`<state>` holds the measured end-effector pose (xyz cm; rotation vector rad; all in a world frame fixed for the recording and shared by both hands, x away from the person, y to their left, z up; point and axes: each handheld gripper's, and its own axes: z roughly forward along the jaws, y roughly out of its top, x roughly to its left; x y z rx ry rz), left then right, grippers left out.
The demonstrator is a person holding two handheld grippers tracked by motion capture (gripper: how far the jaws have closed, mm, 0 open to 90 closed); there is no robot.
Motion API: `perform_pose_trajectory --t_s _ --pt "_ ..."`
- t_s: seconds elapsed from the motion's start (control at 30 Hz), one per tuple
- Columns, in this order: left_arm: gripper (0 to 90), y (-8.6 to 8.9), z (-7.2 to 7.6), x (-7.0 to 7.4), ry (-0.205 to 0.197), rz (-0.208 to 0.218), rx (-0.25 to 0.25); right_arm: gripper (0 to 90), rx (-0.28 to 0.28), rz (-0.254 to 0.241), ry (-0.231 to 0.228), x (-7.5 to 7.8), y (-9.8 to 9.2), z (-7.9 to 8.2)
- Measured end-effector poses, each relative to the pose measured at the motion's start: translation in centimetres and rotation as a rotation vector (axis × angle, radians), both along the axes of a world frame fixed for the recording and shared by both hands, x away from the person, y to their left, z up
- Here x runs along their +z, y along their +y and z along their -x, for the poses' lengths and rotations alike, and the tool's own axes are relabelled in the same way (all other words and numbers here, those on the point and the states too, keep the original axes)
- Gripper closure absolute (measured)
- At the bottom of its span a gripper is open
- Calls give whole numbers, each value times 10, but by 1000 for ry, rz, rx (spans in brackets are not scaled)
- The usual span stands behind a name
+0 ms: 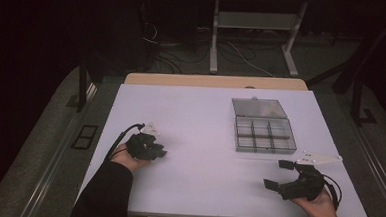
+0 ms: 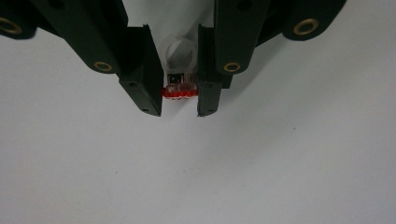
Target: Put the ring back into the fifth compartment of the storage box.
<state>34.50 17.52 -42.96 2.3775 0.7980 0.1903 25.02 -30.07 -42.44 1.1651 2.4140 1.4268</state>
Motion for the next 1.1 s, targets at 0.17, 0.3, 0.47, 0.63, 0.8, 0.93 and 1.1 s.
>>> perform_pose_trajectory --t_s 0.17,0.3,0.47,0.63,0.8,0.93,1.1 --pt "710 2 -1 3 5 14 4 1 0 1 -3 0 0 0" --pt "711 3 -1 8 7 44 4 1 0 1 -2 0 0 0" --pt "711 0 -2 15 -6 78 -15 1 -2 0 2 0 -1 0" --pt "711 -4 -3 23 -17 91 -26 1 -1 -2 0 0 -1 0" --pt "711 -6 -4 30 -28 96 -40 1 0 -1 -4 0 -1 0" --pt "711 -7 -5 35 -32 105 -43 1 -1 -1 -2 0 -1 0" --pt "711 -8 -7 41 -42 117 -43 1 -1 -2 0 0 -1 0"
